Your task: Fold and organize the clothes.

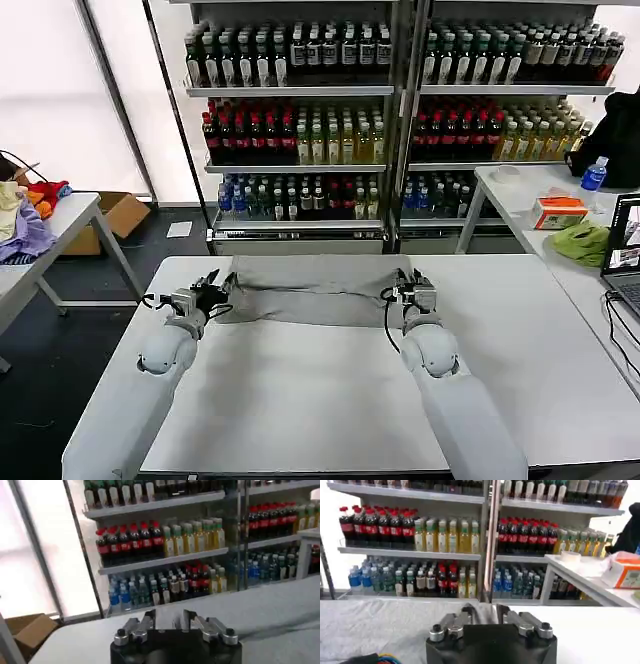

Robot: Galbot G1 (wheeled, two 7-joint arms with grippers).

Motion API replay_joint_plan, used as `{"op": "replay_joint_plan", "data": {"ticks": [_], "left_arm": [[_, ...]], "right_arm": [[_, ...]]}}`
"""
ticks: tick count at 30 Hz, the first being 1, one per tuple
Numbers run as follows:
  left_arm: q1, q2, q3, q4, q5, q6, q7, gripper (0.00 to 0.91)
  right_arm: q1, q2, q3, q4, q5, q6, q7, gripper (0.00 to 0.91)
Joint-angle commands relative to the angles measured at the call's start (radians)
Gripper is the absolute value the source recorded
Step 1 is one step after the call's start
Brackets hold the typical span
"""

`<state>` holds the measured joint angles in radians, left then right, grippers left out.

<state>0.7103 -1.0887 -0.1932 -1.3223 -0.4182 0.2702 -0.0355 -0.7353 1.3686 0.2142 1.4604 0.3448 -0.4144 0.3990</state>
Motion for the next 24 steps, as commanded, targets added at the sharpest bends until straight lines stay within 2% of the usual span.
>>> {"op": "replay_joint_plan", "data": {"ticks": [1,8,16,19,24], "left_arm": [[0.000,0.006,0.001,-0.010,-0.001,0.018,-0.006,0.907],[0.059,0.025,-0.020,-0.108,-0.031,0.077,-0.028,0.907],[0.186,0.051,-0.086,-0.226,-0.054,0.109,-0.037,0.907],[0.234,0.057,-0.110,-0.270,-0.063,0.108,-0.024,0.907],[0.270,0.047,-0.123,-0.300,-0.061,0.103,-0.015,0.907]], "right_arm": [[0.009,0.019,0.001,-0.017,0.021,-0.001,0.029,0.907],[-0.003,0.019,0.014,0.025,0.049,0.003,0.042,0.907],[-0.106,-0.072,0.002,0.202,0.065,-0.080,0.056,0.907],[-0.171,-0.114,0.005,0.269,0.075,-0.098,0.071,0.907],[-0.275,-0.137,0.018,0.338,0.075,-0.108,0.081,0.907]]}}
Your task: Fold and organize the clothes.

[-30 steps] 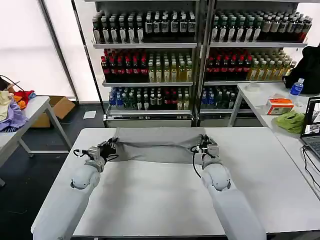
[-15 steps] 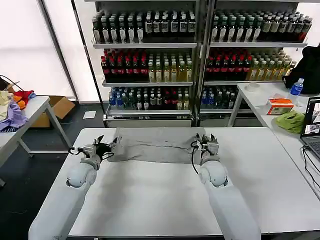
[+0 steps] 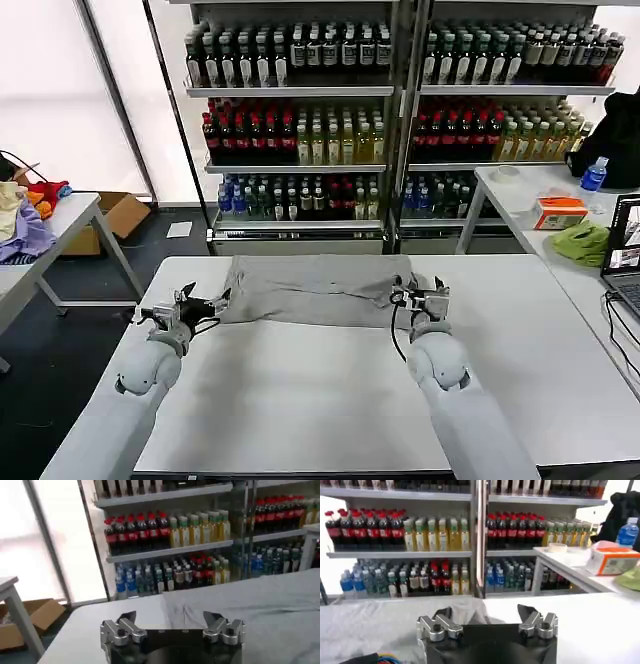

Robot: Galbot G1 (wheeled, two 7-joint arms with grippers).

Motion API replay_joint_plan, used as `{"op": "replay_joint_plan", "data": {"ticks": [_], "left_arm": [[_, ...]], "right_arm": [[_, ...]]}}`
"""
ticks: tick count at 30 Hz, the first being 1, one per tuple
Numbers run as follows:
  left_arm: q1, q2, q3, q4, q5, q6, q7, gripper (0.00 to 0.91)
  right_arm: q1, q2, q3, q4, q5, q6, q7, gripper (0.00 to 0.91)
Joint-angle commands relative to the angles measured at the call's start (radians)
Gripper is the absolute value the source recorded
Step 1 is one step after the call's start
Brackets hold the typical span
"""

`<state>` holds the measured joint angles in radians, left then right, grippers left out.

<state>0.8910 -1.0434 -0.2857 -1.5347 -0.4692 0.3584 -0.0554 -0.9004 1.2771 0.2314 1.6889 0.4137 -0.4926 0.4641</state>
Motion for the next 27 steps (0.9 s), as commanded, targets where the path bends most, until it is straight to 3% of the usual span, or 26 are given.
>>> {"op": "replay_joint_plan", "data": {"ticks": [1,11,27], "left_arm": [[0.092,-0.001,-0.030,-0.091,-0.006,0.015,0.004,0.907],[0.080,-0.015,-0.016,-0.088,0.003,0.026,-0.003,0.907],[0.086,-0.028,-0.020,-0.069,-0.004,0.028,-0.006,0.907]], "right_arm": [[-0.118,-0.047,0.005,0.118,0.007,-0.030,0.015,0.907],[0.099,0.009,-0.024,0.014,0.086,-0.040,0.063,0.907],[-0.194,-0.092,0.050,0.173,0.095,-0.085,0.042,0.907]]}}
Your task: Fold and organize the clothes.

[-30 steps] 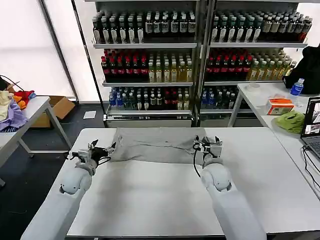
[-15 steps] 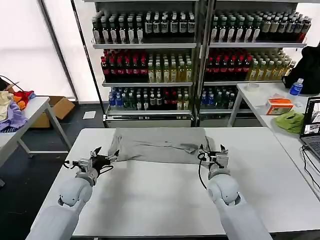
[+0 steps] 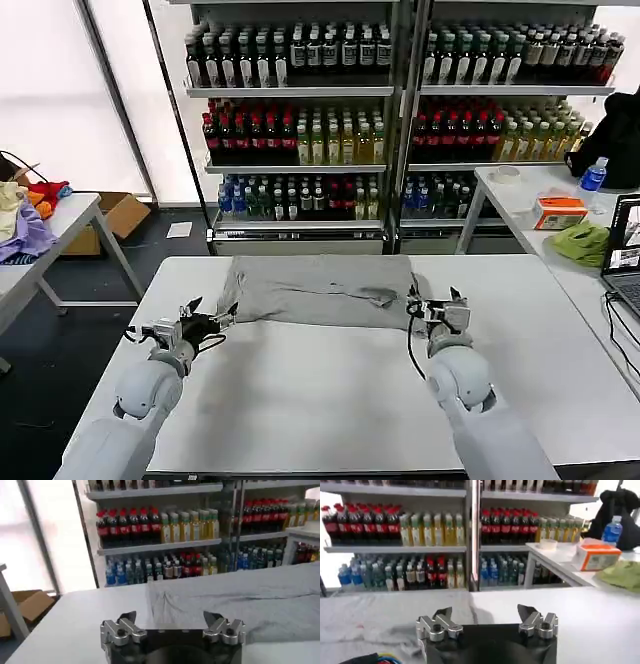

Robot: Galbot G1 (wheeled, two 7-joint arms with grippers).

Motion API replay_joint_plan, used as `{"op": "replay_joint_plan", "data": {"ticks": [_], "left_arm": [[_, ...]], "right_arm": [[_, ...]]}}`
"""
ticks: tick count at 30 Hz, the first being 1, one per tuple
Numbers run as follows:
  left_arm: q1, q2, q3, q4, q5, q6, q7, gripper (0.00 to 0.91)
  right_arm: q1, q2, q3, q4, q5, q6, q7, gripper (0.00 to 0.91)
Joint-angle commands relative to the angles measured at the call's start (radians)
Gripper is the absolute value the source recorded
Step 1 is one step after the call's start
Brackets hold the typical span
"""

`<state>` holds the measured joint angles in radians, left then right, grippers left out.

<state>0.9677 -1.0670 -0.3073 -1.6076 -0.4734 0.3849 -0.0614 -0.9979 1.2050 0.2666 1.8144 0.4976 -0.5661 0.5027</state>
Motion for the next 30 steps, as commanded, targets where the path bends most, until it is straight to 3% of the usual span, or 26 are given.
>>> {"op": "replay_joint_plan", "data": {"ticks": [1,22,28,29,30], "left_arm": [[0.005,-0.009,0.005,0.013,0.002,0.002,-0.002,0.907],[-0.058,-0.019,0.040,0.103,0.006,0.015,-0.018,0.907],[-0.077,-0.022,0.051,0.136,0.006,0.018,-0.016,0.816],[-0.080,-0.023,0.051,0.140,0.006,0.018,-0.016,0.736],[-0.082,-0.024,0.051,0.146,0.006,0.017,-0.015,0.584]], "right_arm": [[-0.104,-0.022,0.021,0.046,0.011,-0.012,0.001,0.907],[-0.039,0.000,-0.016,-0.040,-0.003,-0.013,-0.018,0.907],[0.009,0.022,-0.024,-0.095,-0.004,-0.013,-0.020,0.907],[0.015,0.025,-0.024,-0.103,-0.005,-0.013,-0.020,0.907],[0.021,0.028,-0.025,-0.111,-0.008,-0.013,-0.020,0.887]]}}
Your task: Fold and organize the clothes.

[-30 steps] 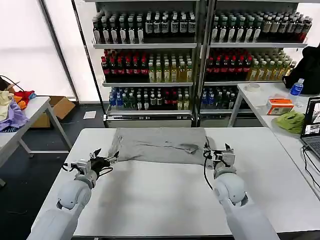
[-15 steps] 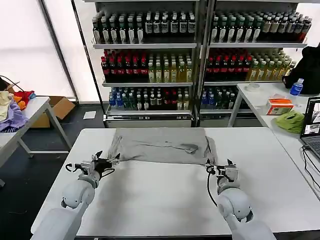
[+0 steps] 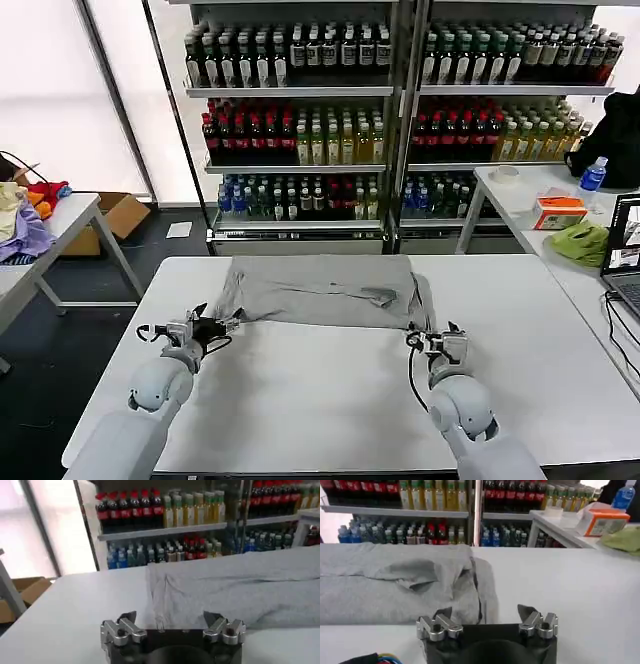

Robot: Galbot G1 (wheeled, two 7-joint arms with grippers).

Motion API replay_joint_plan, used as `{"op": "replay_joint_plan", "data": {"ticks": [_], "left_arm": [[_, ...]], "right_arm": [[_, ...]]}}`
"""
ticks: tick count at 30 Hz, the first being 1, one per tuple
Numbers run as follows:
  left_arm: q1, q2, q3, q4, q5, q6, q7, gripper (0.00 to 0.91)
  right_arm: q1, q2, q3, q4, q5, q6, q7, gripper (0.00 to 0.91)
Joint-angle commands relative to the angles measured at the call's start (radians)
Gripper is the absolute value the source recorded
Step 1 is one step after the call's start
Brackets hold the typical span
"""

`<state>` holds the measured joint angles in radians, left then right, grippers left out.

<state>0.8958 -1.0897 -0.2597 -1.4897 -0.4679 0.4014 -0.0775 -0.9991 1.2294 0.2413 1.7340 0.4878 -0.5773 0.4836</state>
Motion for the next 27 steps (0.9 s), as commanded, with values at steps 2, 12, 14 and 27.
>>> {"op": "replay_joint_plan", "data": {"ticks": [2,12,14,27], "left_arm": [[-0.012,-0.001,0.004,0.037,0.001,0.000,0.002,0.534],[0.022,0.034,0.020,-0.002,-0.017,0.029,0.009,0.010],[0.032,0.040,0.022,-0.018,-0.032,0.040,0.008,0.010],[0.052,0.055,0.022,-0.065,-0.099,0.075,0.002,0.010]], "right_arm": [[0.031,0.006,-0.002,-0.044,-0.003,-0.001,-0.001,0.746],[0.028,0.005,-0.015,-0.049,-0.006,-0.002,0.003,0.000],[0.021,0.005,-0.017,-0.047,-0.006,-0.002,0.001,0.000],[0.004,0.012,-0.016,-0.014,-0.003,-0.001,0.000,0.000]]}}
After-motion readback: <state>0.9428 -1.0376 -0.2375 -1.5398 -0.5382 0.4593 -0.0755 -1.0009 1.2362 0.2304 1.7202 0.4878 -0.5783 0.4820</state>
